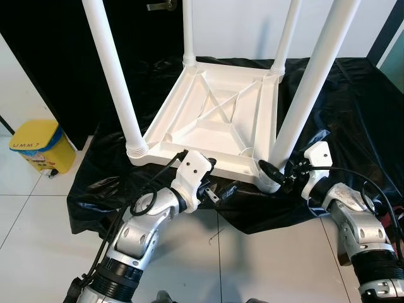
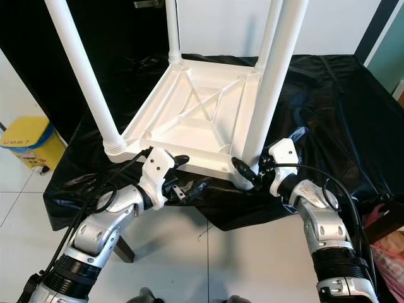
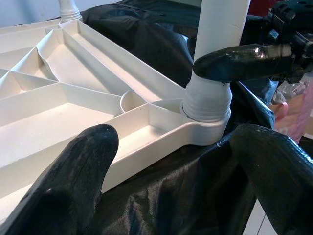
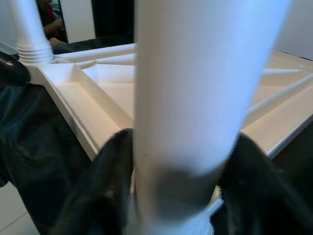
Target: Building children table
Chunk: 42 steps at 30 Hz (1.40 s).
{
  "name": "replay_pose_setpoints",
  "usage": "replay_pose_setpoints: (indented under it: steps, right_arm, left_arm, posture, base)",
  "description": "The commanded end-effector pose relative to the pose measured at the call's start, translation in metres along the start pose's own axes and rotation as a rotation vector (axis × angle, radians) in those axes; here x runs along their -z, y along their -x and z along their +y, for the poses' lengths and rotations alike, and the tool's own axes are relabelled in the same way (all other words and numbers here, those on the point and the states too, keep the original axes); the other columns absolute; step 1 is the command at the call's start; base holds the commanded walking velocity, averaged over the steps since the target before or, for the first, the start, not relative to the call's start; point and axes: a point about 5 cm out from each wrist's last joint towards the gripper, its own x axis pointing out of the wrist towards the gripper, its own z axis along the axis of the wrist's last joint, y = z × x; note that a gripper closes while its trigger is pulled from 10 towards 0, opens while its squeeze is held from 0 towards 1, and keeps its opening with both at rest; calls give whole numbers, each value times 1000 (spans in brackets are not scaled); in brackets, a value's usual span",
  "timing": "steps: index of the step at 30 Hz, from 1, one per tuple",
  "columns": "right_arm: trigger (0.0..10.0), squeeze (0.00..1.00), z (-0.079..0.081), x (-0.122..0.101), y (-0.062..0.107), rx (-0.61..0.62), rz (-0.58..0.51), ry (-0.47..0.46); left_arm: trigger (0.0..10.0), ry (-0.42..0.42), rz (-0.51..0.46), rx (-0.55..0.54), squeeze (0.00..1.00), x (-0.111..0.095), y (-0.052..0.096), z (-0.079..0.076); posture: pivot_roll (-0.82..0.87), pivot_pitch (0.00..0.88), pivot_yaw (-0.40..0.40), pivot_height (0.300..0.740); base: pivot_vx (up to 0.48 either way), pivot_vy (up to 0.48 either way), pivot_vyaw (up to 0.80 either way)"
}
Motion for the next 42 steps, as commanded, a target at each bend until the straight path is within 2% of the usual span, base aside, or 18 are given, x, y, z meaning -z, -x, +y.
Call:
replay_pose_setpoints:
  steps: [1,5,6,19,20,21,22,24,25,26,28,30,33,36,38,42]
  right_arm:
    - [0,0,8,7,-2,-65,20,8]
    - [0,0,7,13,1,-40,31,-2]
    - [10000,0,7,13,1,-27,31,-6]
    - [10000,0,5,16,0,69,20,-7]
    - [10000,0,5,19,-1,133,35,-9]
    - [10000,0,5,19,-1,133,35,-9]
    - [10000,0,6,25,-3,224,69,-6]
    - [10000,0,6,25,-3,224,69,-6]
    - [10000,0,9,32,-4,308,95,-29]
    - [10000,0,9,32,-4,308,95,-29]
    - [10000,0,22,40,-9,435,119,-78]
    - [10000,0,22,40,-9,435,119,-78]
    - [10000,0,35,44,-13,543,119,-135]
    - [10000,0,39,44,-14,603,117,-159]
    - [10000,0,48,44,-15,710,110,-191]
    - [10000,0,60,45,-21,765,112,-226]
  left_arm:
    - [10000,-4,13,61,0,-1,-1,-2]
    - [10000,-7,17,54,0,-2,-1,1]
    - [10000,-11,18,53,0,-2,-1,2]
    - [10000,-17,17,54,0,-3,-2,2]
    - [10000,-17,16,50,0,-3,-3,2]
    - [10000,-17,16,50,0,-3,-3,2]
    - [10000,-22,15,42,0,-2,-3,3]
    - [10000,-22,15,42,0,-2,-3,3]
    - [10000,-29,15,37,0,-2,-4,4]
    - [10000,-29,15,37,0,-2,-4,4]
    - [10000,-40,16,34,0,-1,-3,6]
    - [10000,-40,16,34,0,-1,-3,6]
    - [10000,-41,19,21,0,0,-4,9]
    - [10000,-38,17,9,0,0,-5,10]
    - [10000,-18,11,-22,0,0,-6,13]
    - [10000,18,31,-70,0,8,-6,17]
  posture:
    - [17,0,-1,740]
    - [14,0,8,740]
    - [10,0,12,740]
    - [-2,0,16,740]
    - [-4,0,15,740]
    - [-4,0,15,740]
    - [-4,0,15,740]
    - [-4,0,15,740]
    - [-3,0,16,740]
    - [-3,0,16,740]
    - [-4,0,21,740]
    - [-4,0,21,740]
    - [-3,0,24,740]
    - [-3,0,23,740]
    - [-8,0,21,740]
    - [-19,0,26,740]
  base:
    - [0,0,0]
    - [0,0,0]
    - [0,0,0]
    - [0,0,0]
    - [0,0,0]
    - [0,0,0]
    - [0,0,0]
    - [0,0,0]
    - [0,0,0]
    - [0,0,0]
    - [0,0,0]
    - [0,0,0]
    - [0,0,0]
    - [0,0,0]
    - [0,0,0]
    - [0,0,0]
